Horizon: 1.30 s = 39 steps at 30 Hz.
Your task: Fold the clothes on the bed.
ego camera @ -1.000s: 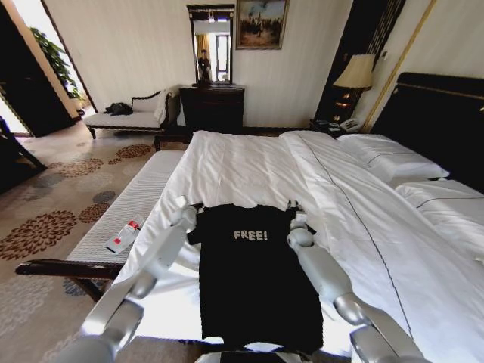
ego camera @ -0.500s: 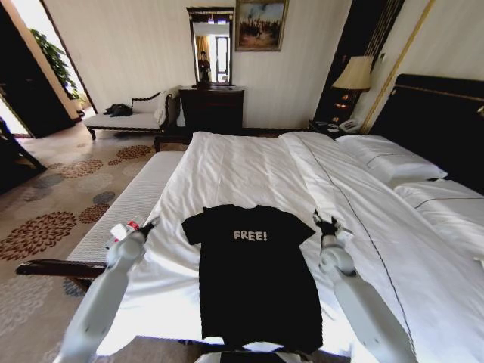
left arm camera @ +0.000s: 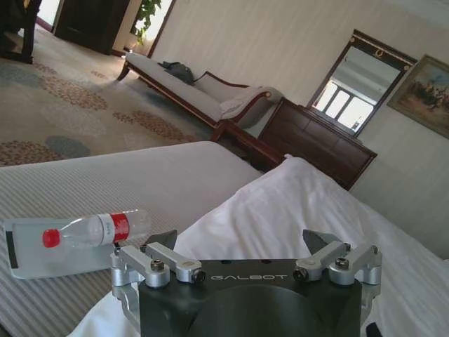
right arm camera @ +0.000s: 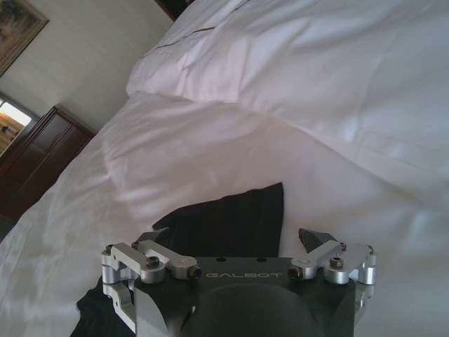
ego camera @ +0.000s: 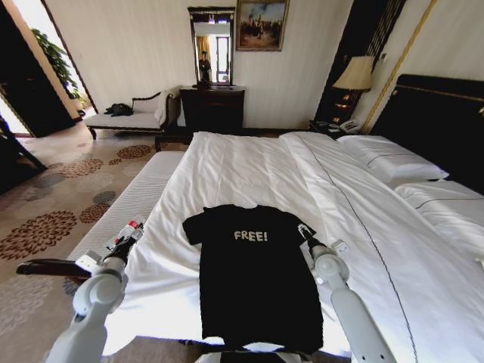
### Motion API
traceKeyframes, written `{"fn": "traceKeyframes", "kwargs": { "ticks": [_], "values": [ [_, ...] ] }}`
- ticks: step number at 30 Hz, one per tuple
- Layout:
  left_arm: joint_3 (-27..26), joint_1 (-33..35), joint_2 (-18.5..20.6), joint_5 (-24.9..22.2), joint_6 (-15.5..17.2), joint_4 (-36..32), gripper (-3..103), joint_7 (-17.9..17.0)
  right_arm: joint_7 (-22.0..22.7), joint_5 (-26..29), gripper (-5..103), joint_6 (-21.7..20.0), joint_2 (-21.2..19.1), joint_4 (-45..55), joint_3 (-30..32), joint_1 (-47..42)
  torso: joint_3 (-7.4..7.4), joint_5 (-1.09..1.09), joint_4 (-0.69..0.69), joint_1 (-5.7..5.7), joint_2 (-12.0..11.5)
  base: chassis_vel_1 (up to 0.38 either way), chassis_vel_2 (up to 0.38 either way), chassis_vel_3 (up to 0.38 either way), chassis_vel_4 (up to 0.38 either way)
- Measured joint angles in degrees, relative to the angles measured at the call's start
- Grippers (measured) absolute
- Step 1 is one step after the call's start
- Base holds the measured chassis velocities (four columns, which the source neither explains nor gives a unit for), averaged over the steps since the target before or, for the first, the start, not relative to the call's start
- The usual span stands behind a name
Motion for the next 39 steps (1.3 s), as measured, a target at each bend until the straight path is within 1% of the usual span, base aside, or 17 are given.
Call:
{"fn": "traceKeyframes", "kwargs": {
  "ticks": [3, 4, 6, 8, 10, 12, 16, 18, 19, 21, 22, 25, 27, 30, 31, 33, 39],
  "values": [
    [0.5, -0.3, -0.1, 0.0, 0.0, -0.6, 100, -0.1, -0.9, 0.0, 101, 0.7, 0.0, -1.5, 1.0, 0.2, 0.0, 0.0, -0.01, 0.01, 0.0, 0.0, 0.0, 0.0, 0.0],
    [0.8, -0.4, -0.2, 0.0, 0.1, -0.8, 100, -0.1, -1.5, 0.0, 99, 1.1, 0.0, -2.4, 1.5, 0.4, 0.0, -0.01, -0.04, 0.01, 0.0, 0.0, 0.0, 0.0, 0.0],
    [1.3, -0.4, -0.4, -0.4, -0.1, -1.2, 100, -0.2, -2.8, 0.8, 93, 1.8, -0.1, -4.2, 2.0, 1.2, 0.01, -0.01, -0.01, 0.01, 0.0, 0.0, 0.0, 0.0, 0.0],
    [1.5, -0.4, -0.5, -0.8, -0.2, -1.4, 100, -0.3, -3.4, 1.2, 92, 2.1, -0.1, -4.9, 2.2, 1.5, 0.01, 0.0, 0.0, 0.01, 0.0, 0.0, 0.0, 0.0, 0.0],
    [1.8, -0.7, -0.5, -1.4, -0.2, -1.6, 100, -0.7, -5.0, 1.6, 83, 2.7, -0.1, -6.2, 2.2, 1.9, 0.01, 0.0, -0.01, 0.01, 0.0, 0.0, 0.0, 0.0, 0.0],
    [1.9, -0.9, -0.5, -1.5, -0.2, -1.6, 100, -0.9, -5.9, 1.7, 83, 3.0, 0.0, -6.8, 2.2, 2.1, 0.01, -0.01, -0.01, 0.01, 0.0, 0.0, 0.0, 0.0, 0.0],
    [1.8, -1.0, -0.1, -1.6, -0.2, -1.5, 100, -1.0, -7.9, 1.7, 61, 3.7, 0.3, -7.8, 2.1, 2.3, 0.01, 0.0, -0.01, 0.01, 0.0, 0.0, 0.0, 0.0, 0.0],
    [1.8, -1.0, 0.0, -1.6, -0.2, -1.4, 100, -1.0, -8.1, 1.7, 61, 3.9, 0.4, -8.0, 2.0, 2.4, 0.01, 0.0, -0.01, 0.01, 0.0, 0.0, 0.0, 0.0, 0.0],
    [1.6, -1.0, 0.2, -1.6, -0.2, -1.1, 100, -1.0, -8.5, 1.6, 50, 4.2, 0.6, -8.5, 1.9, 2.6, 0.01, -0.01, -0.01, 0.01, 0.0, 0.0, 0.0, 0.0, 0.0],
    [1.5, -1.1, 0.2, -1.5, -0.2, -0.8, 100, -1.1, -8.7, 1.3, 44, 4.6, 0.8, -9.1, 1.8, 3.0, 0.01, -0.01, 0.0, 0.01, 0.0, 0.0, 0.0, 0.0, 0.0],
    [1.5, -1.1, 0.2, -1.5, -0.2, -0.8, 100, -1.1, -8.7, 1.3, 44, 4.6, 0.8, -9.1, 1.8, 3.0, 0.01, -0.01, 0.0, 0.01, 0.0, 0.0, 0.0, 0.0, 0.0],
    [1.7, -1.3, 0.0, -1.5, -0.2, -0.7, 100, -1.1, -8.9, 0.9, 28, 5.2, 0.9, -10.1, 1.6, 3.6, 0.01, -0.01, -0.01, 0.01, 0.0, 0.0, 0.0, 0.0, 0.0],
    [1.8, -1.4, 0.0, -1.5, -0.2, -0.7, 100, -1.1, -9.0, 0.8, 28, 5.3, 0.9, -10.3, 1.6, 3.7, 0.01, -0.01, -0.01, 0.01, 0.0, 0.0, 0.0, 0.0, 0.0],
    [1.9, -1.4, -0.1, -1.4, -0.2, -0.6, 100, -1.2, -9.0, 0.6, 11, 5.8, 0.7, -10.6, 1.6, 3.9, 0.01, -0.01, 0.0, 0.01, 0.0, 0.0, 0.0, 0.0, 0.0],
    [1.9, -1.4, -0.1, -1.4, -0.2, -0.6, 100, -1.2, -9.0, 0.6, 11, 5.8, 0.7, -10.6, 1.6, 3.9, 0.01, -0.01, 0.0, 0.01, 0.0, 0.0, 0.0, 0.0, 0.0],
    [2.0, -1.4, -0.1, -1.3, -0.2, -0.5, 100, -1.2, -9.1, 0.5, 2, 6.4, 0.6, -10.6, 1.8, 3.9, 0.01, -0.01, 0.0, 0.01, 0.0, 0.0, 0.0, 0.0, 0.0],
    [2.3, -1.4, -0.3, -0.9, -0.2, -0.5, 100, -1.3, -9.4, 0.5, 0, 7.2, 0.0, -10.7, 2.1, 3.9, 0.01, 0.0, -0.01, 0.01, 0.0, 0.0, 0.0, 0.0, 0.0]
  ]
}}
